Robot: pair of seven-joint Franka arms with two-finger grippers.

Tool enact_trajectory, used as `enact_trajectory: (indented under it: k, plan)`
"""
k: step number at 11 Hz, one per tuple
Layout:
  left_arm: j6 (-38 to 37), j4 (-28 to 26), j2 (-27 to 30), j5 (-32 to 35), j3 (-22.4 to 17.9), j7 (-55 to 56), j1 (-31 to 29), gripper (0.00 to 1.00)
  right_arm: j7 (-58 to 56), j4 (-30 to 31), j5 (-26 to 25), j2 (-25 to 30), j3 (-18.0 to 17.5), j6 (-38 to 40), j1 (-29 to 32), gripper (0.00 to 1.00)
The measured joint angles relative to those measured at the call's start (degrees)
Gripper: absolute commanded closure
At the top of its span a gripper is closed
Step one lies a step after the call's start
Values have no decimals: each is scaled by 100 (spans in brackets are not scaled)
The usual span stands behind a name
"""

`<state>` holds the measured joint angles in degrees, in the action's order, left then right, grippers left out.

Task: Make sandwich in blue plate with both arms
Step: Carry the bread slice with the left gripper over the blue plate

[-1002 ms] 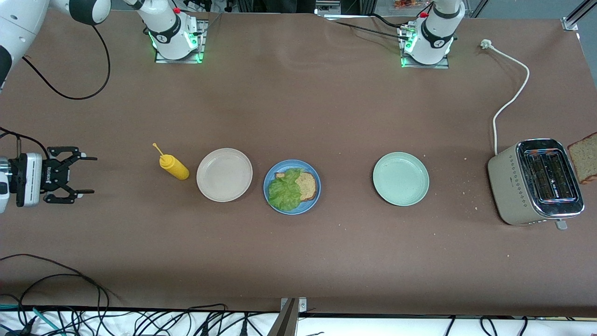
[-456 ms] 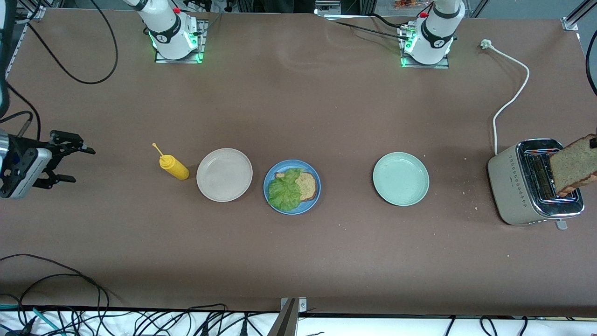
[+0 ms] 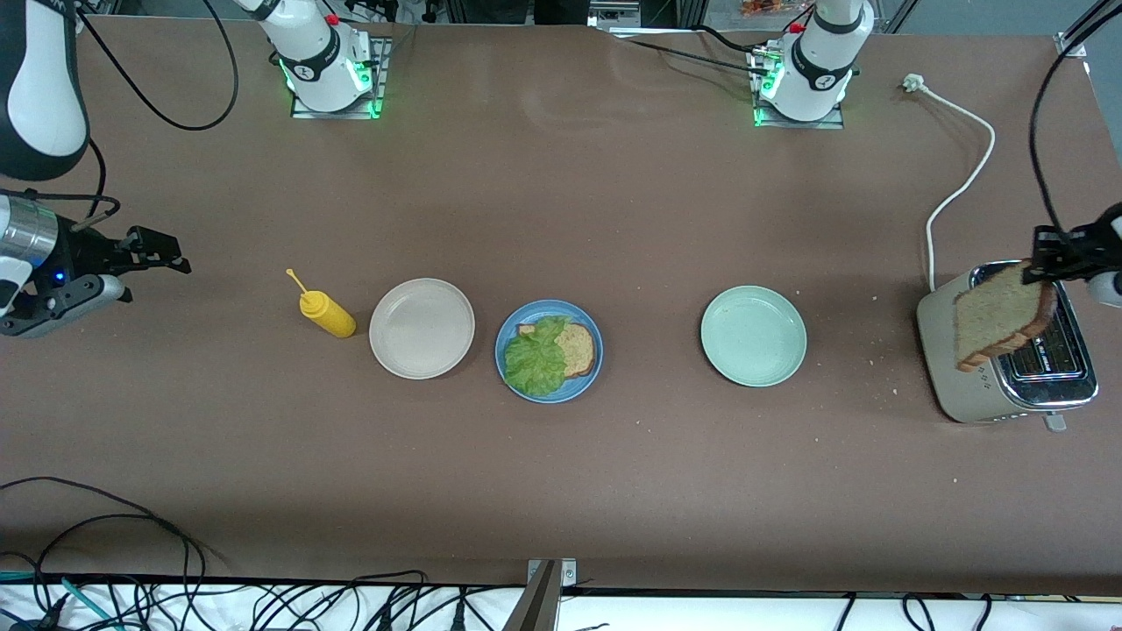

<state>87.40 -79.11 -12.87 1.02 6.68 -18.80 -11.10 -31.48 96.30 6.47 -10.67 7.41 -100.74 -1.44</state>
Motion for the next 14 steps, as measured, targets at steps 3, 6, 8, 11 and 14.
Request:
enact_trajectory:
  k: [3, 6, 8, 11, 14]
  plan:
    - [139, -609, 249, -685, 17, 719, 426, 100, 2014, 43, -640, 454, -264, 709, 73, 0]
    - [843, -1248, 259, -1554, 28, 1411, 905, 100, 2889, 40, -770, 828, -390, 998, 134, 0]
    - [1297, -1601, 211, -2149, 34, 2143, 1275, 100, 2897, 39, -770, 927, -389, 884, 241, 0]
    - [1675, -1724, -77, -3273, 37, 2902, 1803, 100, 2897, 36, -655, 1069, -387, 908, 265, 0]
    - [2452, -1732, -624, -4270, 43, 3087, 2434, 100, 2897, 31, -598, 1130, -365, 1180, 289, 0]
